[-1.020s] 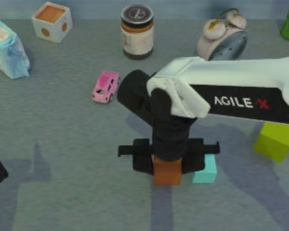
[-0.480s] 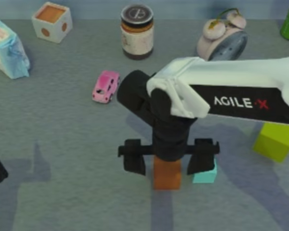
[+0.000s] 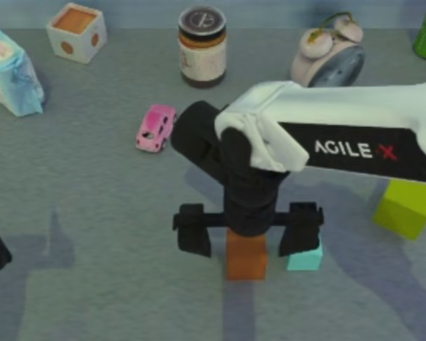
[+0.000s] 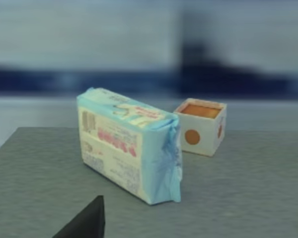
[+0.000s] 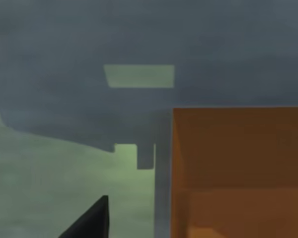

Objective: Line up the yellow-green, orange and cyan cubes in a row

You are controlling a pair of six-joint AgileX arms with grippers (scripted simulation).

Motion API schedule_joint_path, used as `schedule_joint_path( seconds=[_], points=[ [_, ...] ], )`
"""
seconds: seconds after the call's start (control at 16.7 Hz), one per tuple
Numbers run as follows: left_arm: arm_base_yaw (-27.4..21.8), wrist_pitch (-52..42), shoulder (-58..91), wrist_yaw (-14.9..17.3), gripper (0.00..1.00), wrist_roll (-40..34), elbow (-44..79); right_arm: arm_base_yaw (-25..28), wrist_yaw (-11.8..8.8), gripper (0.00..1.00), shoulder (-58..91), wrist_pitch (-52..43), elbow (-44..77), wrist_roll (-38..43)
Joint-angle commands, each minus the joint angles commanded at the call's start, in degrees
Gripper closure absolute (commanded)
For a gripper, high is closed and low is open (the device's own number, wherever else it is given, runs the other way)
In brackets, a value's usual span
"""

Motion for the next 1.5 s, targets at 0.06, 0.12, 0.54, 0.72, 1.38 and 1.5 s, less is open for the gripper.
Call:
schedule_joint_path(
  seconds=[0.06,0.12,0.54,0.72,1.38,1.5],
  points=[
    [0.00,0.00,0.00,0.00,0.00,0.00,0.00,0.10,0.03,0.00,-0.33,-1.41,1.09,0.03],
    [0.00,0.00,0.00,0.00,0.00,0.00,0.00,0.16,0.04,0.00,-0.81,-3.40,2.43,0.09],
    [0.00,0.00,0.00,0.00,0.00,0.00,0.00,0.46,-0.09,0.00,-3.88,-13.18,9.19,0.11],
    [0.00,0.00,0.00,0.00,0.00,0.00,0.00,0.13,-0.08,0.00,-3.68,-13.02,9.06,0.07],
    [0.00,0.00,0.00,0.00,0.00,0.00,0.00,-13.08,-0.44,0.00,-5.92,-12.14,4.57,-36.06],
    [0.00,0.00,0.00,0.00,0.00,0.00,0.00,-17.12,-0.60,0.00,-6.82,-11.80,2.83,-47.72]
  ],
)
